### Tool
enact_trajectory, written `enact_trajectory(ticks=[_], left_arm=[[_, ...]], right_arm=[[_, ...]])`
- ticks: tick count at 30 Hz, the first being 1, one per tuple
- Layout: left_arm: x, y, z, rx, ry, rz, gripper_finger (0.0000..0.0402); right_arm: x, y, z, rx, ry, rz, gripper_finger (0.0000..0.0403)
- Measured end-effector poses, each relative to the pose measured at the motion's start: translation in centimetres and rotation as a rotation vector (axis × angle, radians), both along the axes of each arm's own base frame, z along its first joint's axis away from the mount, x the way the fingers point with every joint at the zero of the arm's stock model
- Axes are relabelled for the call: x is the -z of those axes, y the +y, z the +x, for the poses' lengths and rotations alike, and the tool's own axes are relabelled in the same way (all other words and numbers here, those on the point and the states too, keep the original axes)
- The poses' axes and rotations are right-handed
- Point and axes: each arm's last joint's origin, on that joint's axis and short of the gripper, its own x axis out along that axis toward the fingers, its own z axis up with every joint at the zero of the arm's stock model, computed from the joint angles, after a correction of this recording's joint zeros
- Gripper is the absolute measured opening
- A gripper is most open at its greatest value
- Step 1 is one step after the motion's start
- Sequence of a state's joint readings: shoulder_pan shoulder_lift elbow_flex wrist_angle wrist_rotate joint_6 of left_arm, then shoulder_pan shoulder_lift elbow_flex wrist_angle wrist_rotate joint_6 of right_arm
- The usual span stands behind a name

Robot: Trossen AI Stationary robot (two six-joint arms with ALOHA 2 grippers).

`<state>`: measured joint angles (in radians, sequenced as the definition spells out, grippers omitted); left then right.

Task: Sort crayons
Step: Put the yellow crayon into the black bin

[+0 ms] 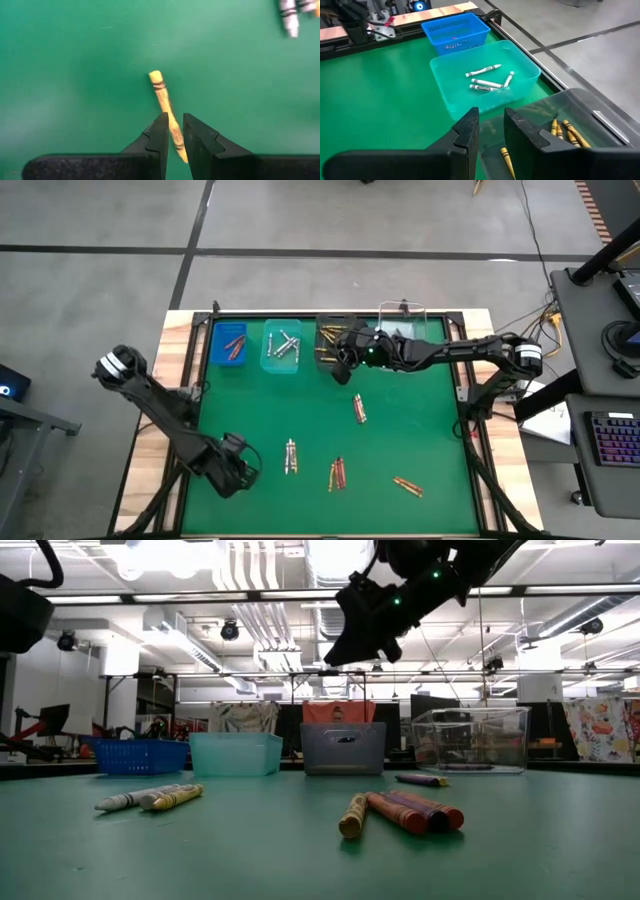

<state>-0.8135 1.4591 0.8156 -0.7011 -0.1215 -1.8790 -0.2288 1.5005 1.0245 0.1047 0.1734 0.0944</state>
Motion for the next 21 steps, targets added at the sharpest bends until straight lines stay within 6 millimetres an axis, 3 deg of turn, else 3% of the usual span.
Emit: enact_trajectory(ticks=[12,21], left_arm=[[2.0,-1.6,1.2,0.008,0.076,0.083,0.0041],[3.2,-2.1,1.4,0.001,0.093,0.127,0.0101]], right_arm=[[0.2,1.5,0.3,-0.04,0.018,0.007,0.0081],[0.3,2.1,0.3,-0.052,0.022,0.015,0.0077]])
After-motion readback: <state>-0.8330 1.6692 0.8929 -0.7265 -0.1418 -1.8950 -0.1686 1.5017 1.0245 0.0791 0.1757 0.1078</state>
